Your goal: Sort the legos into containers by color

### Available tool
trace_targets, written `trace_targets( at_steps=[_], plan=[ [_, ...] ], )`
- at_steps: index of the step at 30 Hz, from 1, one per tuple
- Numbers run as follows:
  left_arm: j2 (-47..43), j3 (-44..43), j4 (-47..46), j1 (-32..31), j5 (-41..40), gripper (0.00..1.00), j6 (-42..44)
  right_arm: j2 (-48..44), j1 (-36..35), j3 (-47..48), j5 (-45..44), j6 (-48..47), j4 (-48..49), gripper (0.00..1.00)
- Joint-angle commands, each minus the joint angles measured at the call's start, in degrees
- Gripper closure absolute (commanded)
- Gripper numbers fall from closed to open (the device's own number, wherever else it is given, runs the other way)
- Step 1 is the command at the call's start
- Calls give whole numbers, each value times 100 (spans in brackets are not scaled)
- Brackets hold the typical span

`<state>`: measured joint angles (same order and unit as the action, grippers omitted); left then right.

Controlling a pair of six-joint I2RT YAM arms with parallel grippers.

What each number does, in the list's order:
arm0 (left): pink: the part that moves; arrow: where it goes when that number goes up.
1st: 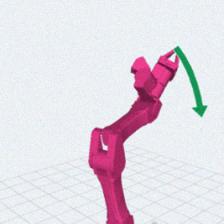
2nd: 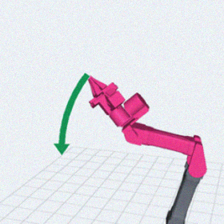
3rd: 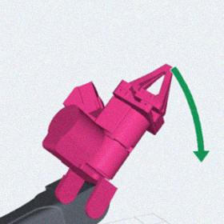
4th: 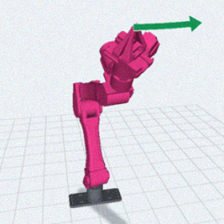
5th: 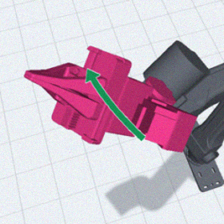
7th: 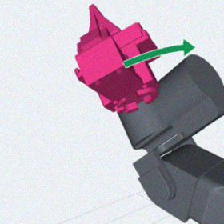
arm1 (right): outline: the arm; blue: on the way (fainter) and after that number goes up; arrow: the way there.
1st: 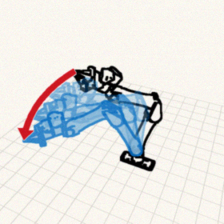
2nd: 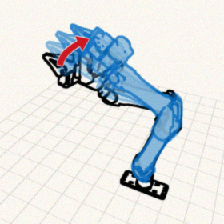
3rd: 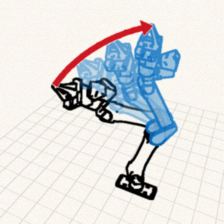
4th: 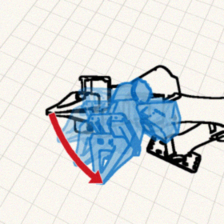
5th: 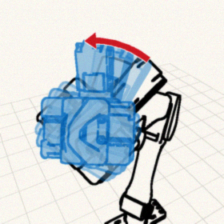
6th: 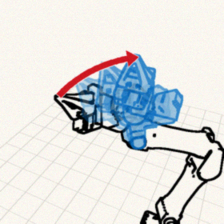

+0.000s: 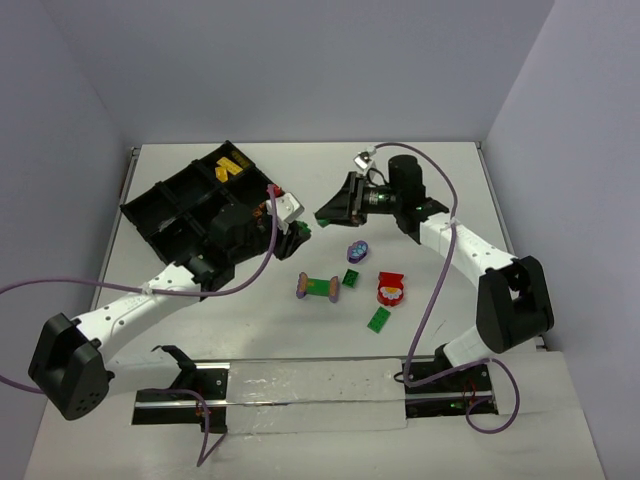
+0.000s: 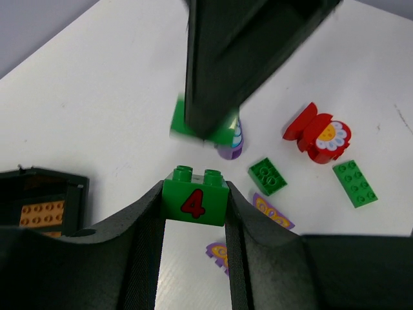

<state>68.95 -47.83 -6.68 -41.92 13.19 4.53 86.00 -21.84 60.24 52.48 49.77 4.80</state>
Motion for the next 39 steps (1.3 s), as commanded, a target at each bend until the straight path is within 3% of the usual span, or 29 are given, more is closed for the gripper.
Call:
trace_targets(
  at_steps=[1,8,16,20,24,31,35,36,39],
  plan=[
    [-461,239,-198,39,-500,100,-18,-292,514,-107,-124,48,252,96],
    [-380,159,162,219,-1007,100,-380,-522,830,-123,-678,-409,-463,96],
    [262,-608,1268,1056,-2865,100,-2291,-603,813,-116,-1576,-988,-1246,95],
    [461,-906,1759,1650,-3473,100,-3257,-613,790,-142,-1747,-1130,-1397,95],
    [963,-1325,2375,1829,-4215,100,-3832,-593,756,-117,-1777,-1207,-1456,94],
    [2024,-2087,2994,2032,-4522,99,-4368,-560,641,10,-1901,-1453,-1707,92],
    [2429,-2318,3120,2179,-4501,77,-4513,-601,576,66,-2092,-1637,-1947,91],
    [2430,-2318,3120,2214,-4500,77,-4514,-602,550,75,-2119,-1663,-1974,91],
    [2509,-2266,3085,2337,-4352,56,-4522,-584,523,102,-2198,-1707,-2027,91]
  ],
)
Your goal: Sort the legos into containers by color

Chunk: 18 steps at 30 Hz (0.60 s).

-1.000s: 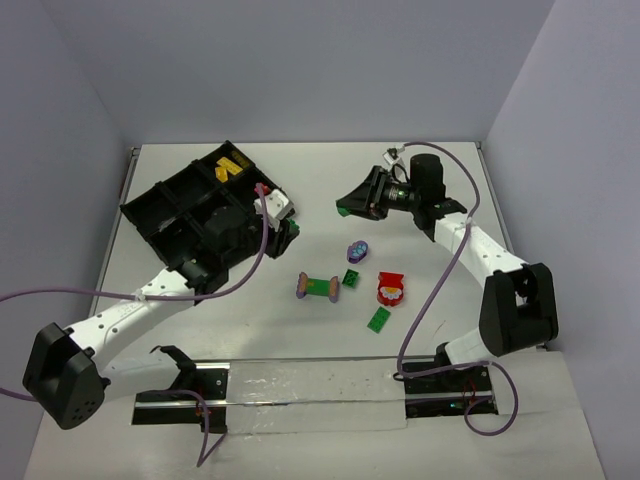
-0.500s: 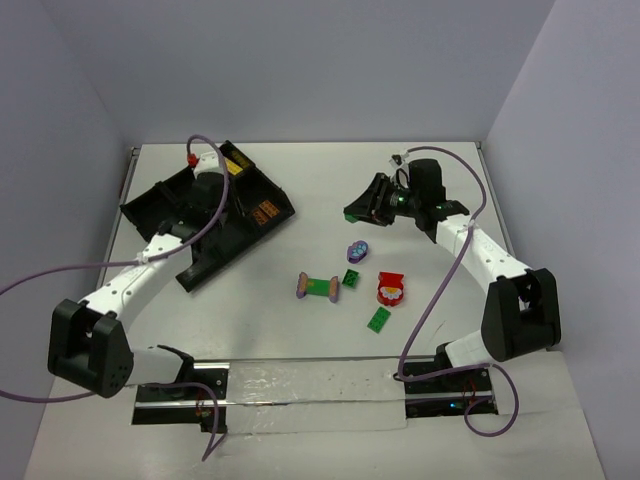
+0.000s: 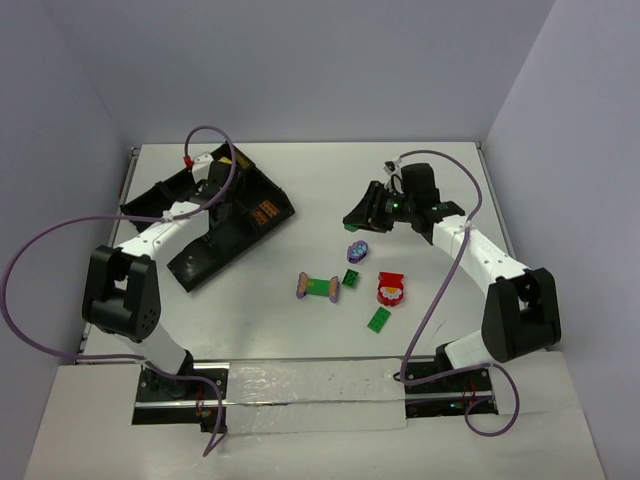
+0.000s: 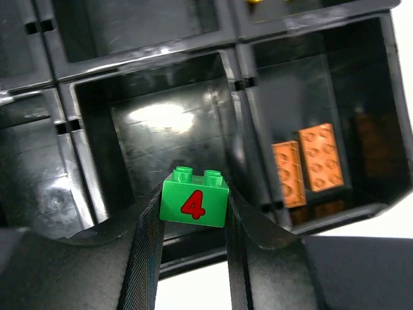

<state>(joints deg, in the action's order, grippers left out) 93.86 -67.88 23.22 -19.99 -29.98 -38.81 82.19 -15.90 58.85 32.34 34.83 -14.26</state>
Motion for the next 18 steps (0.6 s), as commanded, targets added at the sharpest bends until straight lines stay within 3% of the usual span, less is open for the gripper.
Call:
trace_targets(
  at_steps=[1,4,6,10,18],
  plan=[
    [35,-244,60,179,43,47,-172,-169,-80,258,-193,-205,-121,91],
    [44,-226,62,180,120,26,-150,-97,-194,381,-277,-228,-172,90],
    [0,-219,95,187,159,21,-136,-43,-362,540,-515,-288,-336,90],
    [-201,-279,242,189,129,18,-127,213,-1061,1261,-1771,-541,-979,86],
    [-1095,-890,1082,253,38,18,-141,1456,-2286,2701,-2677,-594,-1330,86]
  ],
)
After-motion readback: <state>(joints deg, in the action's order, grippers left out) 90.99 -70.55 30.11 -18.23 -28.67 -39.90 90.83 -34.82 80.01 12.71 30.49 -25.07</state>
